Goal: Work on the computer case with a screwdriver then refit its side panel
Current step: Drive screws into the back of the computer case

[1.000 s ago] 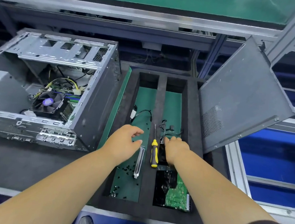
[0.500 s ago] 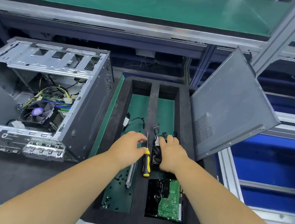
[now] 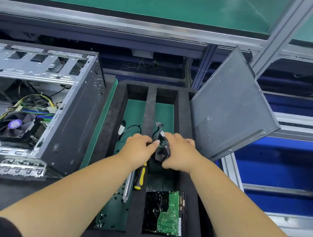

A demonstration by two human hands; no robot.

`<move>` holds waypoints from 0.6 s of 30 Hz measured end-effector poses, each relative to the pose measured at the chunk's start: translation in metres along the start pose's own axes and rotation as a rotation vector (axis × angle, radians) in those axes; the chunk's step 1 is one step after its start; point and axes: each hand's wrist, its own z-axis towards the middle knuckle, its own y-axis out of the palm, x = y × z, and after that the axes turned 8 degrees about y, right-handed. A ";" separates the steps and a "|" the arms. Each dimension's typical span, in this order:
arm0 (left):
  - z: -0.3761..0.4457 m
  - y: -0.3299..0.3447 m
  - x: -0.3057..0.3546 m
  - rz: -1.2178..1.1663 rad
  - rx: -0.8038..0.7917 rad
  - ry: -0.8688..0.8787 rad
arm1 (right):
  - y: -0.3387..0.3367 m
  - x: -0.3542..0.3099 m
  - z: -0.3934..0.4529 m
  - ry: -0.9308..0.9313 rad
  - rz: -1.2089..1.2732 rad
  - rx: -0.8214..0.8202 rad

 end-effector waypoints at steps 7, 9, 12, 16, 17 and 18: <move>0.007 -0.014 0.005 -0.268 -0.078 -0.068 | -0.010 -0.009 -0.002 -0.002 0.051 -0.025; 0.004 -0.022 0.002 -0.380 -0.087 -0.046 | -0.022 -0.008 -0.005 -0.028 0.143 -0.140; -0.001 -0.034 -0.006 -0.545 -0.106 -0.066 | -0.033 -0.005 -0.009 -0.152 0.462 -0.266; -0.005 -0.048 -0.008 -0.504 -0.055 -0.141 | -0.027 -0.010 0.000 0.022 0.741 -0.104; -0.006 -0.051 -0.007 -0.484 -0.034 -0.142 | -0.025 -0.011 0.005 0.097 0.733 -0.021; -0.007 -0.055 -0.005 -0.455 -0.007 -0.142 | -0.022 -0.012 0.009 0.171 0.714 0.043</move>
